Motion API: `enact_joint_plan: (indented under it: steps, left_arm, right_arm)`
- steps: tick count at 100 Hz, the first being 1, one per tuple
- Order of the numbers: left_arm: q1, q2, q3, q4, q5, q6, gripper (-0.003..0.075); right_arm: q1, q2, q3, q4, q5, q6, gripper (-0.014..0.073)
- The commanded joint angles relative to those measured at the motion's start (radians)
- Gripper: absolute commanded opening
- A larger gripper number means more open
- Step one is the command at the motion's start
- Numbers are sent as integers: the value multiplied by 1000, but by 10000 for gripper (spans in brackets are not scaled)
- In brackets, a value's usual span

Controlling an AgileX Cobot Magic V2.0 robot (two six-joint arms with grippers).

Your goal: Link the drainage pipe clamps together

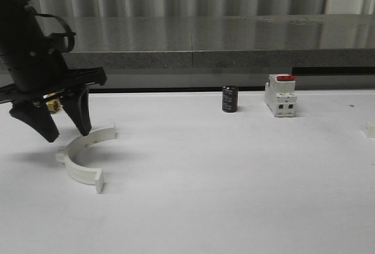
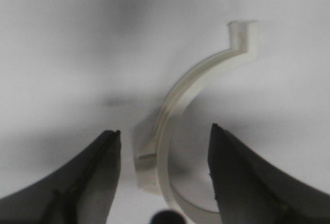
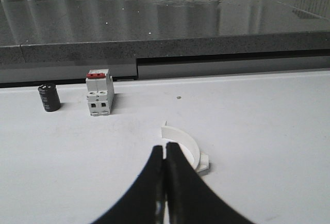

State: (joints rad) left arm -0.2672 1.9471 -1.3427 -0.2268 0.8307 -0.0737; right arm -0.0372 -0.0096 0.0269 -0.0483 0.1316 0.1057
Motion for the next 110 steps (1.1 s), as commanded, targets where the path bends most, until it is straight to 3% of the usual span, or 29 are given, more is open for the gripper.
enact_joint_plan:
  steps: [1, 14, 34, 74, 110]
  left_arm:
    - [-7, -80, -38, -24, -27, -9, 374]
    - [2, -153, -38, -24, -45, -9, 279]
    - [57, -271, -33, 18, -36, -9, -20]
    - [225, -592, 161, 157, -58, -7, -21]
    - [231, -950, 461, 191, -283, -1, -21]
  right_arm:
    - [-7, -20, -16, 0, -84, -7, -67]
    - [-7, -20, -16, 0, -84, -7, -67]
    - [-7, -20, -16, 0, -84, -7, -67]
    - [-7, -20, -16, 0, -84, -7, -67]
    - [-7, -20, -16, 0, -84, -7, -67]
